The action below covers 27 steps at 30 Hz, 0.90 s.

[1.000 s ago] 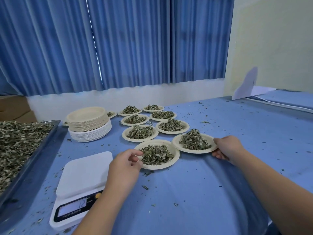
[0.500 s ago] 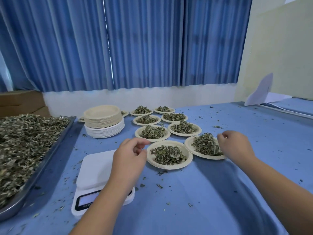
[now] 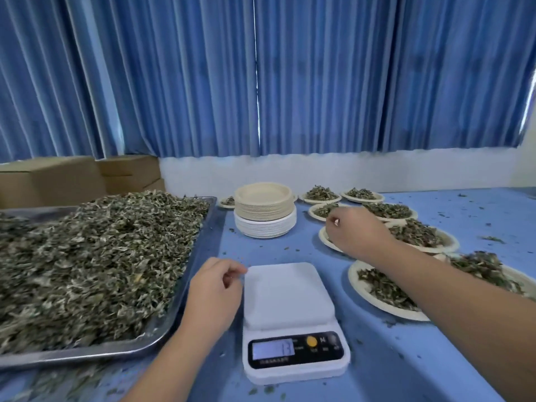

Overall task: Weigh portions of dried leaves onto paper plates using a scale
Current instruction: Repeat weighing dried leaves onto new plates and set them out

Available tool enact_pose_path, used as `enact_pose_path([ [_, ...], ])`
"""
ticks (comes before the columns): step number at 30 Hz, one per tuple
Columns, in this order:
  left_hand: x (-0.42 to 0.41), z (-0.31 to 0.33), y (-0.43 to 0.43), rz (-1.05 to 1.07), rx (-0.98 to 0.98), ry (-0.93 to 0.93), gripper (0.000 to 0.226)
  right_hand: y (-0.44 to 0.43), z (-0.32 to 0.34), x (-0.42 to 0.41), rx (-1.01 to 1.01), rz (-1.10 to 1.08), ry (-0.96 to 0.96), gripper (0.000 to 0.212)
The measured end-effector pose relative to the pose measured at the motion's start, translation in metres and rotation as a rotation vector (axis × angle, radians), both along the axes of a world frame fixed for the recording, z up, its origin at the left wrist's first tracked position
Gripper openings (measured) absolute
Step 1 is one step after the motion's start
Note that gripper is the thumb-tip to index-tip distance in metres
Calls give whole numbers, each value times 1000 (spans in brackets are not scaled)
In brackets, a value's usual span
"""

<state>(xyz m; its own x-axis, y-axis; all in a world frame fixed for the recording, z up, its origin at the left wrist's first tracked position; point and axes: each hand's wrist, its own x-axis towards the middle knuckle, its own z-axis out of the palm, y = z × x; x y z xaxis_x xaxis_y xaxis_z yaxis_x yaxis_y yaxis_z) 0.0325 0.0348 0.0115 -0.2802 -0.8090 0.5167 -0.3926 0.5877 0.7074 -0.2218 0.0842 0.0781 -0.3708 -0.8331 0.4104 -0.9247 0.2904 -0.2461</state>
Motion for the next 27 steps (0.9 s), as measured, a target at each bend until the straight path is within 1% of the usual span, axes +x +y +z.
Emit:
enact_pose_path([
  [3,5,-4,-13,-8,16,10,48,-38,11,19,178,94,138,25],
  [5,9,-6,-19,4,33,29,49,-64,19,32,323,160,249,36],
  [7,10,-12,-23,-4,75,5,48,-91,25,43,367,201,296,44],
  [10,5,-22,-29,-6,152,-36,40,-130,32,52,351,206,254,54],
  [12,0,-25,-32,7,190,-15,34,-149,35,53,363,191,225,61],
  [13,-1,-27,-33,15,201,1,33,-157,35,52,371,176,190,64],
  [15,-3,-29,-36,28,213,26,32,-170,33,47,370,151,29,67],
  [17,-4,-30,-39,33,226,41,31,-178,31,43,384,147,-139,62],
  [19,-5,-30,-40,27,241,47,29,-182,32,41,401,149,-147,43],
  [21,-6,-30,-40,21,257,56,26,-183,34,40,361,152,-128,25],
  [22,-6,-30,-40,20,258,62,24,-184,36,40,336,151,-137,21],
  [27,-6,-29,-39,26,269,68,24,-182,40,38,254,144,-196,20],
])
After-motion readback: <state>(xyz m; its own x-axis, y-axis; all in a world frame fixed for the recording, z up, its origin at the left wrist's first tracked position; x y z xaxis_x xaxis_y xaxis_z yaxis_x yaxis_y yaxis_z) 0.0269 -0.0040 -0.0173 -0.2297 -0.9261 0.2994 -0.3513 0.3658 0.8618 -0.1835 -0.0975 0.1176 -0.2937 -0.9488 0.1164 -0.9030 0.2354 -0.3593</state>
